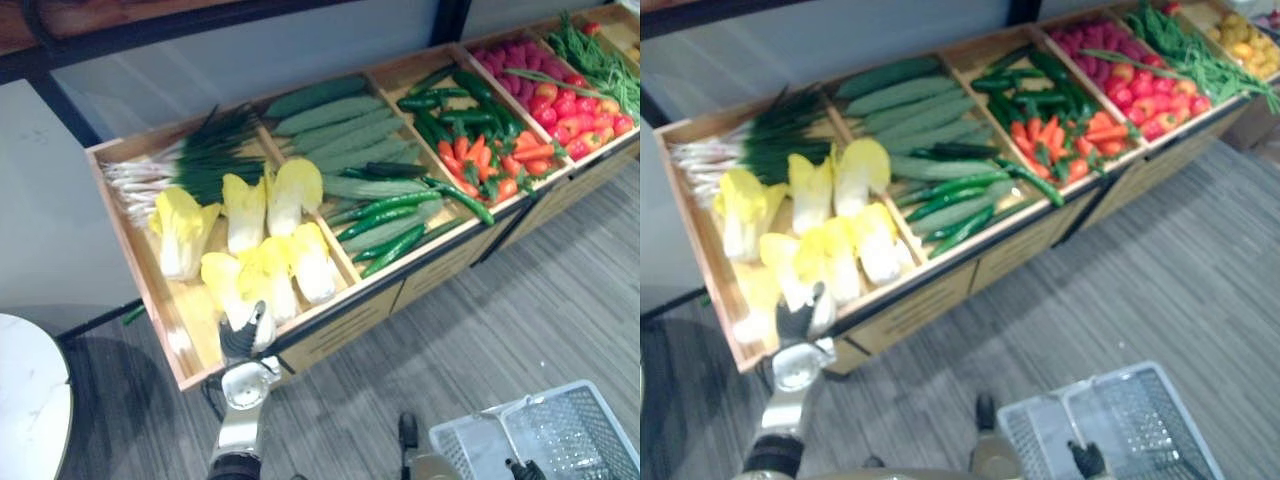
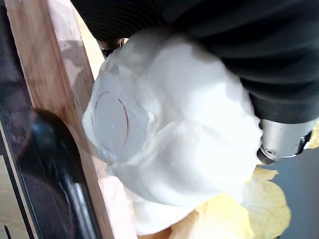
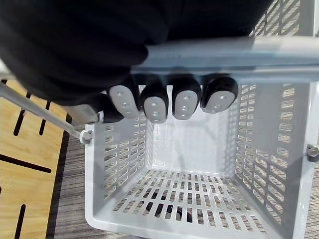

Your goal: Pick vegetable in the basket

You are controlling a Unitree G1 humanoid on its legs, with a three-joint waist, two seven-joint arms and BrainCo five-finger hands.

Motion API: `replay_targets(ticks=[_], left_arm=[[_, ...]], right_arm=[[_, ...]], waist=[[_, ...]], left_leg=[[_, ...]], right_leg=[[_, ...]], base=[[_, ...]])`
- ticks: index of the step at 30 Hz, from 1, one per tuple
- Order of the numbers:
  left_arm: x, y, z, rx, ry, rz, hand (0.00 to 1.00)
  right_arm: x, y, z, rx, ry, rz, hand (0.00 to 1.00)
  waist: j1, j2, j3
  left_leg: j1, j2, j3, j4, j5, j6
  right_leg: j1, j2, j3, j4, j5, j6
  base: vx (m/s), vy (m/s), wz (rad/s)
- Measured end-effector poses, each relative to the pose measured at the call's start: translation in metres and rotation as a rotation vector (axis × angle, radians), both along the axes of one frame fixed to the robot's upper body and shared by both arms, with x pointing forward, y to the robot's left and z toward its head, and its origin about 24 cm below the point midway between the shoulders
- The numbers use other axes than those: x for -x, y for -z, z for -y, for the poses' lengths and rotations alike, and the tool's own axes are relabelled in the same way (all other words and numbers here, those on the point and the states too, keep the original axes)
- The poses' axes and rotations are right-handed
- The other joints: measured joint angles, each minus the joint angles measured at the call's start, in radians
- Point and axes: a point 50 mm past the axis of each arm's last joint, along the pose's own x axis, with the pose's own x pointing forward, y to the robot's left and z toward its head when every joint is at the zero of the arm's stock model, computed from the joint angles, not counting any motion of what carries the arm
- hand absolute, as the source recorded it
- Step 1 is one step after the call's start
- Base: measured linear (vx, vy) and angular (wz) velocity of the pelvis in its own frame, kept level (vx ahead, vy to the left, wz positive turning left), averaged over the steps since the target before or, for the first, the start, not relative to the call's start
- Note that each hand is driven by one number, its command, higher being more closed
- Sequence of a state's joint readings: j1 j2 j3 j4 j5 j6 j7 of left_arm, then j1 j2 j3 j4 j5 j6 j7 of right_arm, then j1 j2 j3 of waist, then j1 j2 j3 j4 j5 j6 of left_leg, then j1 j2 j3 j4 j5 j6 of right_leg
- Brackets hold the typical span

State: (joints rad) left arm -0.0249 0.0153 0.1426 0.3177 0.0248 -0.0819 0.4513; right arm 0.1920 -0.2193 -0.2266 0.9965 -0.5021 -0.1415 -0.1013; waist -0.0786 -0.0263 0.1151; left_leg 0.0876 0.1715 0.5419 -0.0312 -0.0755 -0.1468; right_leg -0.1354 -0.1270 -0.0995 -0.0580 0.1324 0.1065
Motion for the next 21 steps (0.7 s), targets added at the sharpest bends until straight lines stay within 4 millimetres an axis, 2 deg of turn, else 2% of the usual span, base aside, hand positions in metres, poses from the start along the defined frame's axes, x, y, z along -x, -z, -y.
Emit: replay_targets(ticks=[4,5,7,9,12,13,14,15,16,17,19,20,21], left_arm=[[0.001,-0.025,-0.003,-0.049,-0.026,0.105,1.00],[0.000,-0.039,-0.006,-0.093,-0.052,0.161,1.00],[-0.001,-0.054,-0.009,-0.139,-0.072,0.223,1.00],[-0.001,-0.067,-0.009,-0.165,-0.078,0.275,1.00],[-0.001,-0.081,-0.008,-0.213,-0.063,0.329,1.00],[-0.002,-0.085,-0.007,-0.231,-0.037,0.345,1.00],[-0.005,-0.093,0.001,-0.276,0.064,0.382,1.00],[-0.006,-0.094,0.003,-0.280,0.087,0.390,1.00],[-0.007,-0.100,0.011,-0.301,0.167,0.422,1.00],[-0.007,-0.103,0.017,-0.306,0.205,0.442,1.00],[-0.006,-0.115,0.039,-0.308,0.356,0.523,1.00],[-0.006,-0.116,0.045,-0.304,0.391,0.535,1.00],[-0.005,-0.117,0.054,-0.300,0.456,0.547,1.00]], right_arm=[[0.004,0.000,0.001,0.002,0.004,-0.008,1.00],[0.004,0.000,0.002,0.006,0.004,-0.008,1.00],[0.006,-0.001,0.007,0.013,0.030,-0.004,1.00],[0.006,-0.006,0.020,0.042,0.046,0.005,1.00],[0.000,-0.023,0.057,0.134,0.038,0.020,1.00],[-0.008,-0.031,0.068,0.166,0.023,0.035,1.00],[-0.024,-0.049,0.090,0.238,-0.025,0.067,1.00],[-0.027,-0.052,0.093,0.251,-0.035,0.072,1.00],[-0.043,-0.066,0.104,0.295,-0.072,0.106,1.00],[-0.052,-0.073,0.108,0.317,-0.094,0.128,1.00],[-0.087,-0.103,0.116,0.403,-0.228,0.213,1.00],[-0.096,-0.110,0.115,0.421,-0.264,0.231,1.00],[-0.114,-0.122,0.110,0.454,-0.342,0.273,1.00]], waist=[[0.002,-0.001,-0.031],[0.002,-0.001,-0.039],[0.001,-0.001,-0.046],[0.003,-0.001,-0.046],[0.005,-0.004,-0.047],[0.005,-0.006,-0.047],[0.003,-0.008,-0.047],[0.003,-0.008,-0.047],[0.002,-0.008,-0.047],[0.002,-0.009,-0.047],[-0.001,-0.009,-0.048],[0.000,-0.009,-0.048],[0.000,-0.009,-0.048]], left_leg=[[-0.003,0.004,-0.008,0.002,0.001,0.001],[-0.007,0.004,-0.014,0.000,0.000,0.001],[-0.014,0.004,-0.030,-0.002,0.000,0.001],[-0.013,0.002,-0.029,-0.003,0.000,0.001],[0.006,-0.003,0.000,-0.004,0.000,0.001],[0.014,-0.002,0.023,-0.002,-0.003,-0.001],[0.040,-0.002,0.065,0.000,-0.015,-0.005],[0.045,-0.003,0.077,0.002,-0.018,-0.007],[0.063,0.000,0.107,0.009,-0.033,-0.010],[0.069,0.003,0.124,0.019,-0.044,-0.013],[0.089,0.008,0.173,0.053,-0.086,-0.017],[0.095,0.009,0.176,0.056,-0.096,-0.019],[0.112,0.012,0.193,0.059,-0.111,-0.022]], right_leg=[[0.000,0.000,-0.010,0.011,-0.007,-0.004],[-0.001,0.000,-0.011,0.010,-0.008,-0.004],[-0.002,0.000,-0.011,0.010,-0.008,-0.004],[-0.003,0.005,-0.005,0.008,-0.008,-0.004],[-0.011,0.013,0.029,0.008,-0.004,0.000],[-0.017,0.019,0.053,0.009,0.000,0.004],[-0.021,0.036,0.104,0.009,0.004,0.009],[-0.021,0.040,0.113,0.010,0.004,0.009],[-0.026,0.056,0.154,0.014,0.004,0.009],[-0.033,0.064,0.175,0.019,0.004,0.010],[-0.062,0.096,0.268,0.026,0.014,0.014],[-0.067,0.106,0.293,0.026,0.018,0.015],[-0.076,0.121,0.340,0.025,0.027,0.013]], base=[[-0.06,-0.057,0.08],[-0.04,-0.040,0.05],[-0.04,-0.052,0.08],[-0.02,-0.047,0.00],[0.02,-0.019,-0.26],[0.03,-0.013,-0.88],[0.02,-0.011,-0.81],[0.01,-0.013,-0.99],[0.00,-0.007,-0.74],[-0.01,-0.018,-1.11],[-0.01,-0.022,-1.21],[0.02,-0.022,-1.30],[0.03,-0.033,-1.20]])
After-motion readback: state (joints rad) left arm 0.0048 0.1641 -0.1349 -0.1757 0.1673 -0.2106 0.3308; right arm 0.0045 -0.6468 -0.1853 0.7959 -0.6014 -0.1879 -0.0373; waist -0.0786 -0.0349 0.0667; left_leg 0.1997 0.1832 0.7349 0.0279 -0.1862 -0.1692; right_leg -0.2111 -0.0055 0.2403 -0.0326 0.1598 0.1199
